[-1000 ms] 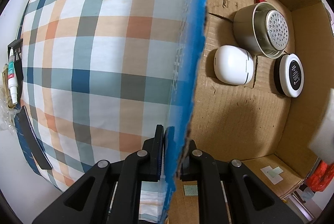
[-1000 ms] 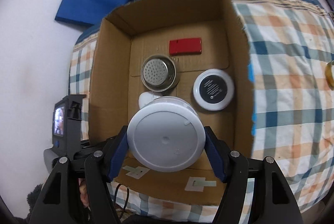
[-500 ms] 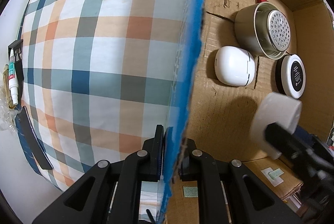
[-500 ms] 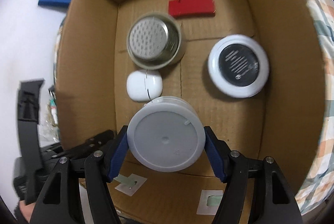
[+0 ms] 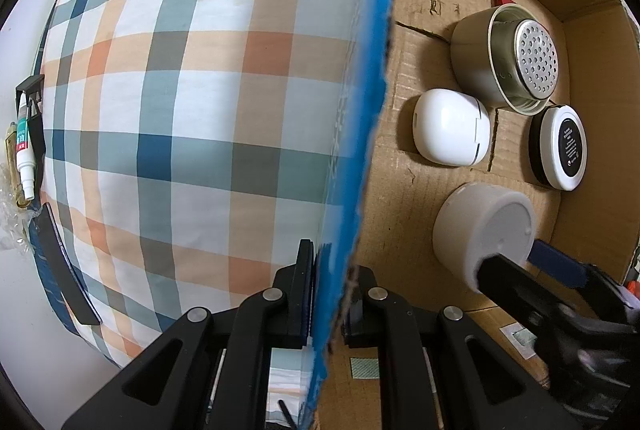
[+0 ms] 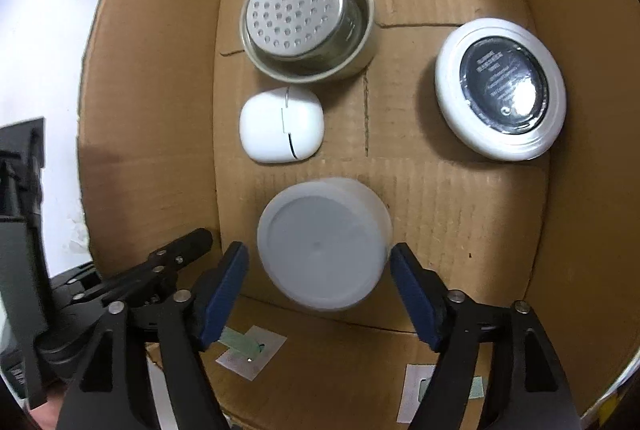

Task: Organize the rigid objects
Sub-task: 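Carry the white container into the box and set it beside the earbud case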

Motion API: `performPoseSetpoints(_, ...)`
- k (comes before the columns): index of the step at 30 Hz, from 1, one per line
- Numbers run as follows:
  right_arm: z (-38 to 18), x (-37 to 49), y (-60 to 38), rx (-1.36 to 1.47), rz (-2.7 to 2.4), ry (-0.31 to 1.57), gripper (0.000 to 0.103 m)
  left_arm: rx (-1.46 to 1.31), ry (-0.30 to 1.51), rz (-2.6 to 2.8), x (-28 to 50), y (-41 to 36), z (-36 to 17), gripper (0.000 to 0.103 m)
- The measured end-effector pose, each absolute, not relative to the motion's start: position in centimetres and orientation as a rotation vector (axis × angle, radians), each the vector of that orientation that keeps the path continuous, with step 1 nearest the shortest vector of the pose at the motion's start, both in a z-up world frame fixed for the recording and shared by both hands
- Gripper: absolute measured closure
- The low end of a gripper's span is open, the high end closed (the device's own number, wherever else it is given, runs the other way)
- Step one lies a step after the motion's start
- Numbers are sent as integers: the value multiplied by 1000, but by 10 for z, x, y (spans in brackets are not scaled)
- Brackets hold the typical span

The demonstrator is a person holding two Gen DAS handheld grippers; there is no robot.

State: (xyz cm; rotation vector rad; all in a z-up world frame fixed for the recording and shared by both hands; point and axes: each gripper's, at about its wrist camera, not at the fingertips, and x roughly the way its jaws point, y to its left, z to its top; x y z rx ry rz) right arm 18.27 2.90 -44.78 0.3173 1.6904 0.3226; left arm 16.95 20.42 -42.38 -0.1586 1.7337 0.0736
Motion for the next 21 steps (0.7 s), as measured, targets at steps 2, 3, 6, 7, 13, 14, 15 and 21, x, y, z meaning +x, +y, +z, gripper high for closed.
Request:
performPoseSetpoints(2,-442,185,24,313,317,1684,13,-154,1734,74,170,204,-424,95)
performPoseSetpoints(3,-438,186,21,307,308,1676,12,-152,1734,74,170,203,-424,95)
performPoseSetpoints(6,-423,185,10,275,274,1648,3,-150,1734,75,170,201,-424,95)
performPoseSetpoints(7,-418,184,7,268,259,1637,1,-150,1734,76,171,201,-424,95)
performPoseSetpoints(13,-388,171,-11,229,181,1569,0,-147,1733,80,172,198,-424,95)
performPoseSetpoints(14,-383,169,-13,218,167,1558,0,-146,1734,79,172,198,-424,95)
performPoseSetpoints(15,-377,167,-15,203,161,1543,0,-144,1734,80,172,198,-424,95)
performPoseSetpoints(21,-346,161,-18,140,111,1460,0,-143,1736,82,173,197,-424,95)
